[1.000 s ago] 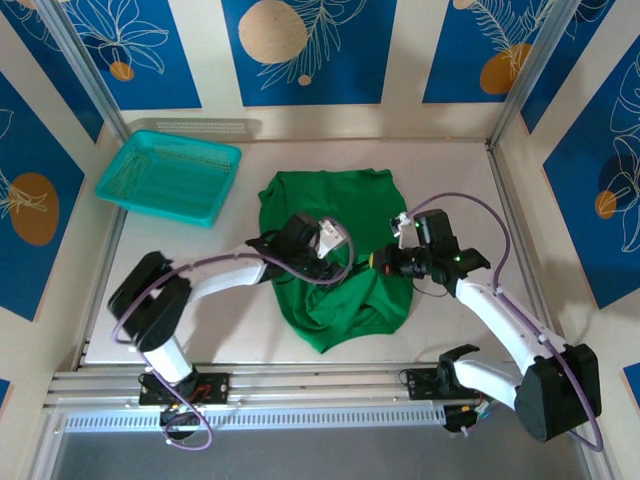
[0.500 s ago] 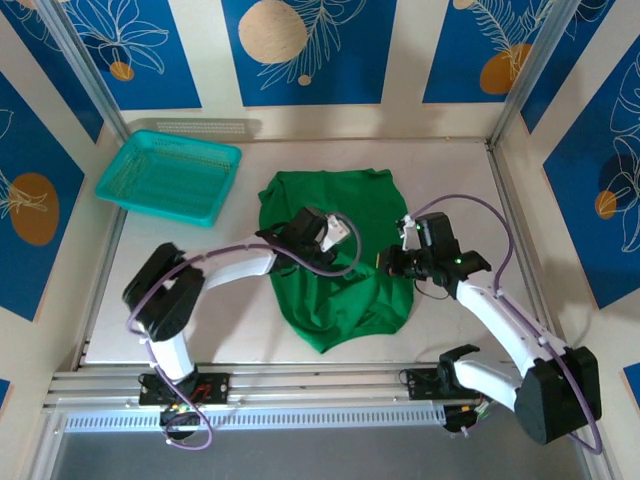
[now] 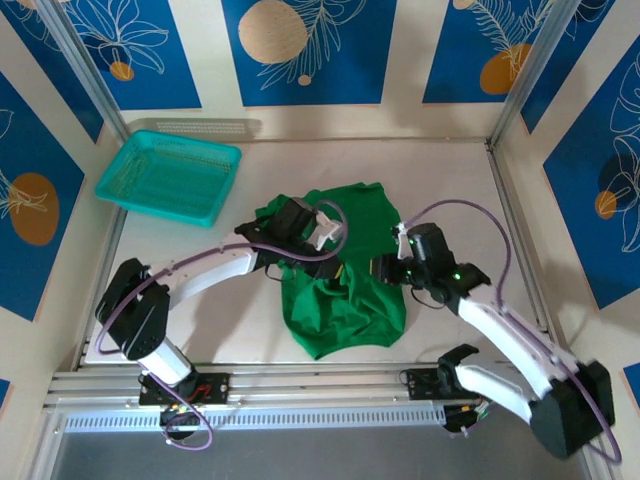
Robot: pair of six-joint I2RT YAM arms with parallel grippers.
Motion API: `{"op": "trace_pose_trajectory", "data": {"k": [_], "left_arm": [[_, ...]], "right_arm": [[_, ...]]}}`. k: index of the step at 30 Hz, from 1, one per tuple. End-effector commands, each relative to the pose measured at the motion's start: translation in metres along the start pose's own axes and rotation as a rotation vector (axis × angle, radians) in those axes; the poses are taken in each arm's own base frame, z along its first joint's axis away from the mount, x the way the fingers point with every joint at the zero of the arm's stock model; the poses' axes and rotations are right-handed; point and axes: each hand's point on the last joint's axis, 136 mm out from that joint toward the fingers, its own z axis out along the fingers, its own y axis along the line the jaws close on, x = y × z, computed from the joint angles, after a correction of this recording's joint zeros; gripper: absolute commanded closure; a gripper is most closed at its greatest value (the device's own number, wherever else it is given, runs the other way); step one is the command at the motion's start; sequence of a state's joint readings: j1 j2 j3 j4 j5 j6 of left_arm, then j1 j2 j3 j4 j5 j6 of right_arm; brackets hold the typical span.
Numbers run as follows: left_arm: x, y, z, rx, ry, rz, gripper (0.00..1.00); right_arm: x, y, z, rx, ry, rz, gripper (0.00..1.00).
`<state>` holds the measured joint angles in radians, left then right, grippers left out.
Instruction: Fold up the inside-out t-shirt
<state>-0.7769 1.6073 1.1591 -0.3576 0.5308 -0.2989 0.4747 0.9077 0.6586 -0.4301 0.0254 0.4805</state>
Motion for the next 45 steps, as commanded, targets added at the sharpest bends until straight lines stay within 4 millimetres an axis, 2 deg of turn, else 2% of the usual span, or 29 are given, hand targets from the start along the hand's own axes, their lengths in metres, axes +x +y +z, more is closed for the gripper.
{"op": "trace_pose_trajectory", "data": {"k": [1, 2, 5, 8, 12, 14, 16, 20, 24, 27, 29, 33, 38, 40, 42, 45], "left_arm": [[-0.004, -0.012, -0.013, 0.097, 0.011, -0.108, 1.0], [-0.005, -0.012, -0.015, 0.108, 0.007, -0.124, 1.0], [-0.008, -0.012, -0.019, 0.156, -0.009, -0.164, 1.0], [-0.01, -0.013, -0.023, 0.189, -0.017, -0.188, 1.0], [-0.004, -0.011, -0.026, 0.185, -0.007, -0.192, 1.0], [-0.002, -0.013, -0.028, 0.196, -0.004, -0.195, 1.0], [0.001, -0.013, -0.028, 0.203, 0.001, -0.197, 1.0], [0.004, -0.014, -0.028, 0.213, 0.005, -0.201, 1.0], [0.004, -0.017, -0.03, 0.226, 0.001, -0.189, 1.0], [0.003, -0.016, -0.029, 0.23, 0.0, -0.194, 1.0], [0.001, -0.018, -0.029, 0.244, -0.002, -0.195, 1.0], [0.003, -0.013, -0.028, 0.233, -0.001, -0.198, 1.0], [0.005, -0.003, -0.027, 0.223, -0.004, -0.216, 0.96], [0.006, 0.005, -0.024, 0.204, -0.003, -0.221, 0.91], [0.006, 0.015, -0.022, 0.165, -0.008, -0.22, 0.73], [0.001, 0.034, -0.02, 0.089, -0.037, -0.197, 0.68]], "right_arm": [[0.038, 0.055, -0.015, -0.306, 0.093, -0.081, 0.62], [0.049, 0.073, -0.018, -0.402, 0.11, -0.1, 0.6], [0.077, 0.106, -0.013, -0.519, 0.16, -0.156, 0.57], [0.086, 0.117, 0.002, -0.494, 0.174, -0.183, 0.52], [0.073, 0.099, 0.032, -0.317, 0.139, -0.129, 0.47], [0.057, 0.085, 0.044, -0.233, 0.074, -0.086, 0.45], [0.043, 0.078, 0.051, -0.222, 0.027, -0.032, 0.45], [0.023, 0.075, 0.052, -0.246, -0.046, -0.012, 0.42], [0.014, 0.076, 0.051, -0.266, -0.051, -0.039, 0.42], [0.01, 0.076, 0.052, -0.27, -0.046, -0.057, 0.48], [0.008, 0.077, 0.051, -0.282, -0.051, -0.057, 0.62], [0.006, 0.08, 0.046, -0.302, -0.046, -0.077, 0.82], [0.015, 0.08, 0.033, -0.313, -0.012, -0.124, 0.98], [0.023, 0.08, 0.028, -0.334, 0.006, -0.155, 1.0], [0.033, 0.087, 0.019, -0.402, 0.045, -0.199, 1.0], [0.045, 0.096, 0.007, -0.471, 0.109, -0.233, 1.0]]}}
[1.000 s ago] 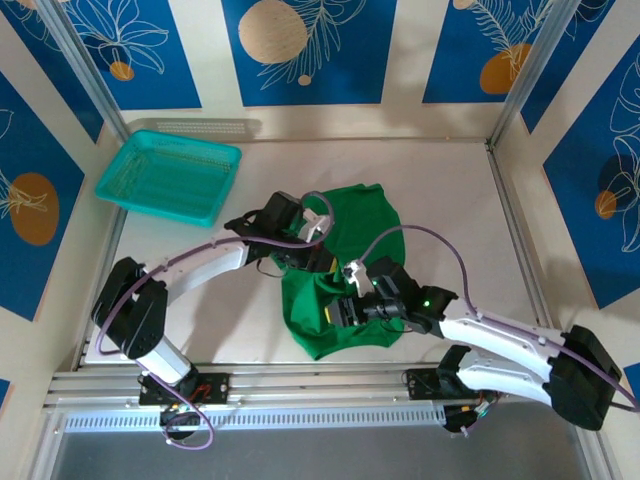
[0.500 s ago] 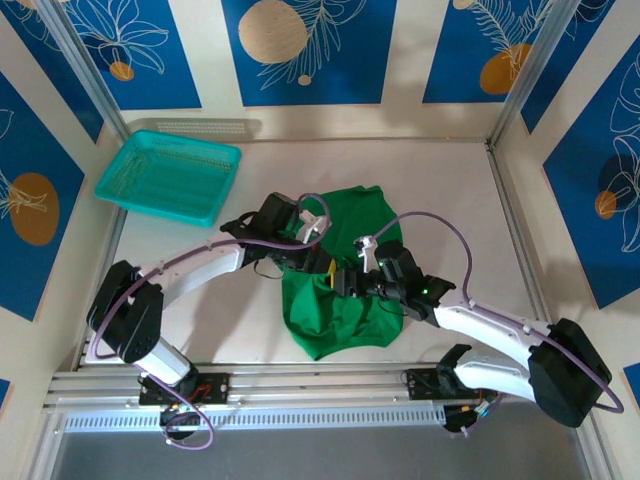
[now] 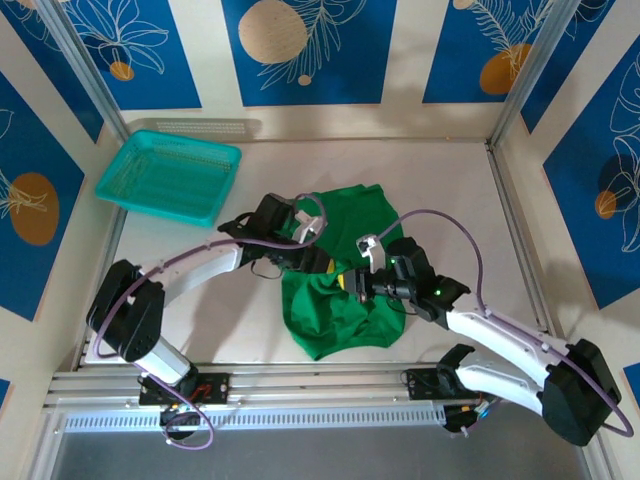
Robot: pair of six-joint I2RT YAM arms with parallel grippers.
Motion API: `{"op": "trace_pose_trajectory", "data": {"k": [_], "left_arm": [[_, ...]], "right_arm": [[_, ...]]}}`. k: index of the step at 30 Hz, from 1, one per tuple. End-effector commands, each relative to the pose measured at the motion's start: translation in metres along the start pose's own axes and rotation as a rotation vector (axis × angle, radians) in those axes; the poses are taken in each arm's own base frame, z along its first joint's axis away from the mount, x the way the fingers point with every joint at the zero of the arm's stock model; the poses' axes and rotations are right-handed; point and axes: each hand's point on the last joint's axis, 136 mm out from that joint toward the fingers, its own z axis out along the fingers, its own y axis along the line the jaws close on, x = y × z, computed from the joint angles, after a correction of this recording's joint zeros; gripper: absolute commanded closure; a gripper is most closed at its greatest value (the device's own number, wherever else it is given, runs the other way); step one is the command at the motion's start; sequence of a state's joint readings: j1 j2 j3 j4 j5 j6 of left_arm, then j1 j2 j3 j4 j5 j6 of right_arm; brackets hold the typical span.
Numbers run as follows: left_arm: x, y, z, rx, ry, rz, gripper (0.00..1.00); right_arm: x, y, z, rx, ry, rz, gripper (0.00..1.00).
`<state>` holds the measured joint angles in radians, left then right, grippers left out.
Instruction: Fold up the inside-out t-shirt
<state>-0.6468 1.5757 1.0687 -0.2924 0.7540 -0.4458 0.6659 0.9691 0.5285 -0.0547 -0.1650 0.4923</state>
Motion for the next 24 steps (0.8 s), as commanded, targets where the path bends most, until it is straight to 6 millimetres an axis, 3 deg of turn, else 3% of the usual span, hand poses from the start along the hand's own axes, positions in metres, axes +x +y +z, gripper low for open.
{"op": "trace_pose_trajectory", "data": {"k": [1, 3, 6, 8, 10, 12, 15, 19, 22, 24], "left_arm": [[-0.009, 0.024, 0.0, -0.083, -0.029, 0.041, 0.68], [-0.015, 0.04, 0.002, -0.157, -0.03, 0.08, 0.7], [-0.026, 0.07, 0.007, -0.284, -0.062, 0.125, 0.8], [-0.035, 0.078, 0.013, -0.293, -0.093, 0.156, 0.83], [-0.042, 0.082, 0.02, -0.281, -0.121, 0.163, 0.85], [-0.049, 0.082, 0.025, -0.259, -0.145, 0.163, 0.85], [-0.05, 0.072, 0.014, -0.266, -0.171, 0.172, 0.85], [-0.032, 0.06, -0.025, -0.347, -0.248, 0.227, 0.79], [-0.003, 0.041, -0.045, -0.339, -0.218, 0.273, 0.71], [0.029, 0.004, -0.034, -0.209, -0.126, 0.422, 0.65]], "right_arm": [[0.014, 0.028, -0.012, -0.143, 0.107, -0.063, 1.0], [0.016, 0.045, -0.02, -0.232, 0.153, -0.07, 1.0], [0.01, 0.07, -0.034, -0.387, 0.184, -0.056, 1.0], [0.003, 0.083, -0.042, -0.474, 0.187, -0.057, 1.0], [-0.005, 0.084, -0.044, -0.497, 0.175, -0.049, 1.0], [-0.014, 0.073, -0.04, -0.454, 0.156, -0.004, 1.0], [-0.023, 0.035, -0.03, -0.314, 0.143, 0.133, 1.0], [-0.025, 0.006, -0.031, -0.277, 0.159, 0.283, 1.0], [-0.018, 0.001, -0.032, -0.292, 0.182, 0.34, 1.0], [-0.011, 0.002, -0.034, -0.305, 0.21, 0.359, 1.0]]}}
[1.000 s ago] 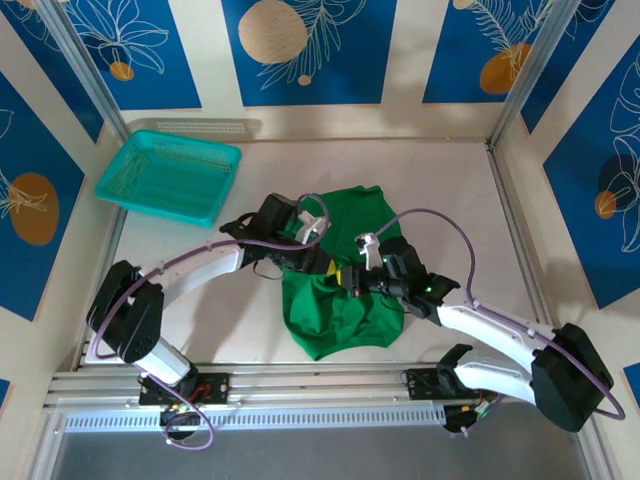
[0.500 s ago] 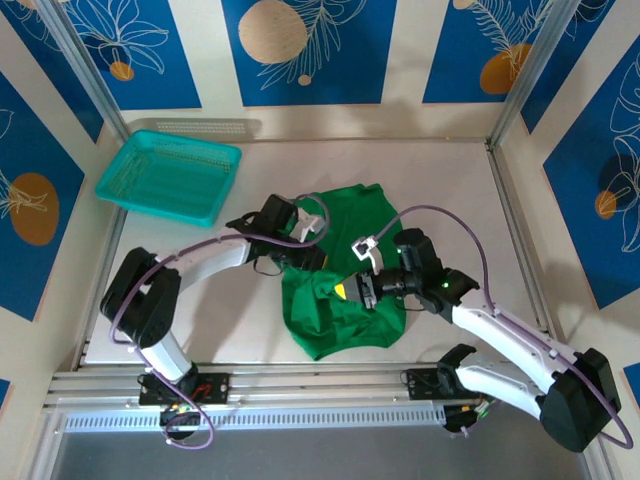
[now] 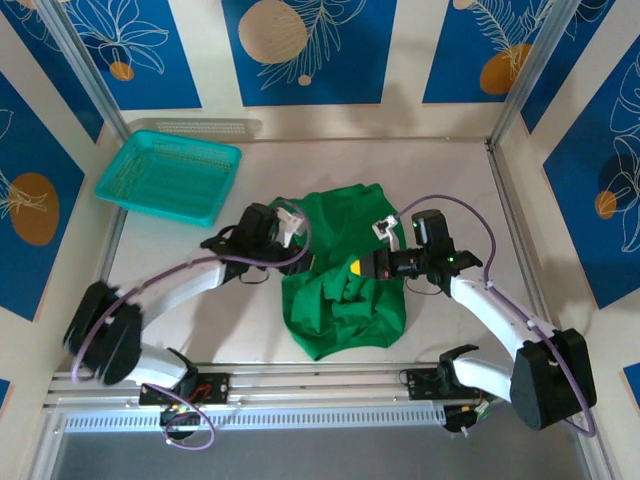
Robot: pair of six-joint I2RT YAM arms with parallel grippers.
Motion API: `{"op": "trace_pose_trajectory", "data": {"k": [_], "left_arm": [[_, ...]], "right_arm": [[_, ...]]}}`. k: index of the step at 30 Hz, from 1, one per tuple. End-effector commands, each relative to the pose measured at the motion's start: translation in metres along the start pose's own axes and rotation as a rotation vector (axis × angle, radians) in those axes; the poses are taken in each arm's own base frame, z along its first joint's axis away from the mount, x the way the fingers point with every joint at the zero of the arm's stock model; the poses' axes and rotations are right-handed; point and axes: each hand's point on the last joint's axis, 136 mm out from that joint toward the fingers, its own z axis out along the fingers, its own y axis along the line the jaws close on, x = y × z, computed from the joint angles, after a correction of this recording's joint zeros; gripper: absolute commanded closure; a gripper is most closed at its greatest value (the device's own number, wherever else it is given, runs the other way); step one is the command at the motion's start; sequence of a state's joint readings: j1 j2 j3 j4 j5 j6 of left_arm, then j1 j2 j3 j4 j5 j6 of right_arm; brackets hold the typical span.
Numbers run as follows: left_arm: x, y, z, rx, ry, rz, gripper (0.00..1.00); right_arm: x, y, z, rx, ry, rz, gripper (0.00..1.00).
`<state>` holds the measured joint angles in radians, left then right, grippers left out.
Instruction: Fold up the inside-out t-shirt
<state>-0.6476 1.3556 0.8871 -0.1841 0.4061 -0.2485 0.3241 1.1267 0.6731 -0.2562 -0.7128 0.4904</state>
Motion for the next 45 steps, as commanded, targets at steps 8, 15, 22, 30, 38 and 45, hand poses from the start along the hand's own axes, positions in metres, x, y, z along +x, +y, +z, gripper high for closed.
{"op": "trace_pose_trajectory", "data": {"k": [8, 15, 22, 30, 38, 45], "left_arm": [[0.042, -0.082, 0.017, 0.196, -0.002, 0.314, 0.53], [0.034, -0.058, 0.059, 0.069, 0.022, 0.386, 0.53], [0.042, -0.062, 0.064, 0.127, 0.054, 0.489, 1.0], [0.053, -0.074, 0.043, 0.317, 0.057, 0.386, 1.0], [0.039, -0.091, 0.029, 0.444, 0.027, 0.246, 1.0], [0.036, -0.085, 0.038, 0.435, 0.041, 0.19, 1.0]], "right_arm": [[0.021, 0.021, -0.008, -0.093, 0.099, 0.115, 1.0], [0.028, 0.02, -0.011, -0.061, 0.104, 0.145, 1.0], [0.04, -0.063, -0.015, 0.317, 0.074, 0.387, 0.9], [0.018, -0.116, -0.029, 0.66, -0.126, 0.388, 0.68], [0.015, -0.068, -0.03, 0.697, -0.154, 0.027, 0.61], [0.037, -0.041, -0.025, 0.581, -0.152, 0.051, 0.56]]}}
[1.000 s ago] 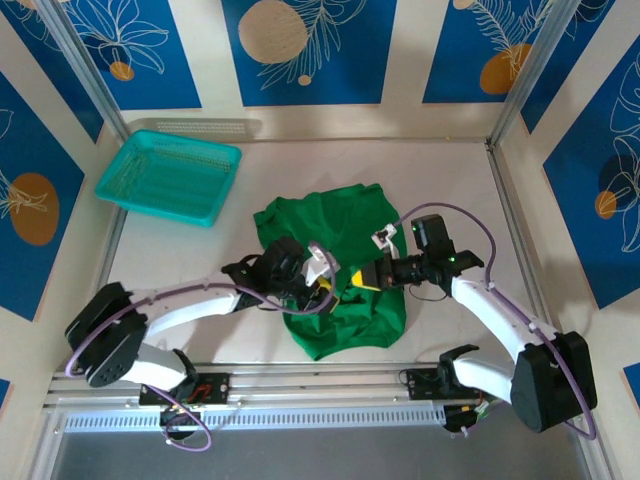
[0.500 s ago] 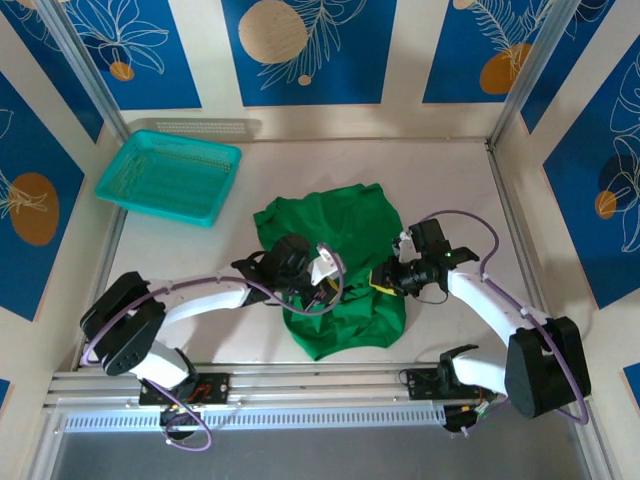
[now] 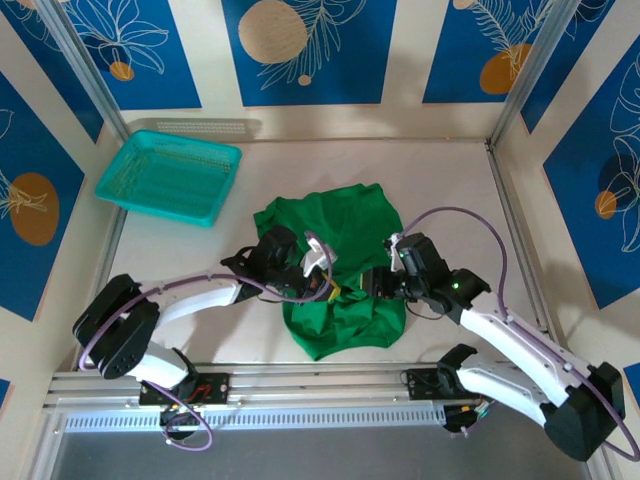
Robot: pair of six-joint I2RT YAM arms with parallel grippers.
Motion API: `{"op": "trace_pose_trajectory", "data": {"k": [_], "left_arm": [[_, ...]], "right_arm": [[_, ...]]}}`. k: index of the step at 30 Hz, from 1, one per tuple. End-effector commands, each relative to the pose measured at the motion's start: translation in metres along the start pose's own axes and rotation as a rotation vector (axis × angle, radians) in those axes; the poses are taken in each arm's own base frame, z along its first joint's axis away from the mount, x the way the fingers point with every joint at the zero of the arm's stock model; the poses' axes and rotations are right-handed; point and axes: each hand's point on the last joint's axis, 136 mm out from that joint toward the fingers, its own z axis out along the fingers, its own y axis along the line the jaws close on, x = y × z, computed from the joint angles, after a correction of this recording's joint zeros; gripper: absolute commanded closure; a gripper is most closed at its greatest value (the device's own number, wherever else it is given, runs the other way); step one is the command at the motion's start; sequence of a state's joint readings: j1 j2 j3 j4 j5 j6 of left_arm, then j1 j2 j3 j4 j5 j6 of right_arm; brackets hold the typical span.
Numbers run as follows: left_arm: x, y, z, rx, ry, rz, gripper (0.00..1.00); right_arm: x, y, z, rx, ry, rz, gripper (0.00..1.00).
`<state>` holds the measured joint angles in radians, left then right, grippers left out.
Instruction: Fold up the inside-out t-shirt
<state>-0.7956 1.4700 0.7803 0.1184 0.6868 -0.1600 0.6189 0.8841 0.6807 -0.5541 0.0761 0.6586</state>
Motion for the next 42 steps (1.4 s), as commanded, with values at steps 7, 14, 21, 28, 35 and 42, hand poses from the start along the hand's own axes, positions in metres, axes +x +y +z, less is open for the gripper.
{"op": "trace_pose_trajectory", "data": {"k": [7, 14, 21, 28, 35, 42], "left_arm": [[-0.01, 0.0, 0.003, 0.044, -0.034, -0.066, 1.0], [-0.01, 0.009, -0.008, 0.022, -0.067, -0.088, 1.0], [0.008, 0.063, -0.012, -0.115, -0.062, -0.168, 1.0], [0.016, 0.085, 0.003, -0.147, -0.043, -0.166, 1.0], [0.004, 0.054, -0.01, -0.066, -0.095, -0.164, 1.0], [-0.004, 0.04, -0.021, -0.064, -0.103, -0.168, 1.0]], "right_arm": [[0.009, -0.011, 0.033, 0.067, 0.033, 0.026, 0.58], [-0.006, -0.002, 0.022, 0.078, 0.112, -0.035, 0.98], [0.014, 0.076, -0.034, -0.422, 0.339, -0.114, 1.0], [0.018, -0.084, 0.013, 0.234, 0.38, 0.34, 1.0], [-0.007, -0.068, 0.011, 0.265, 0.232, 0.22, 0.64], [0.0, -0.013, -0.01, 0.083, 0.159, 0.106, 0.61]]}}
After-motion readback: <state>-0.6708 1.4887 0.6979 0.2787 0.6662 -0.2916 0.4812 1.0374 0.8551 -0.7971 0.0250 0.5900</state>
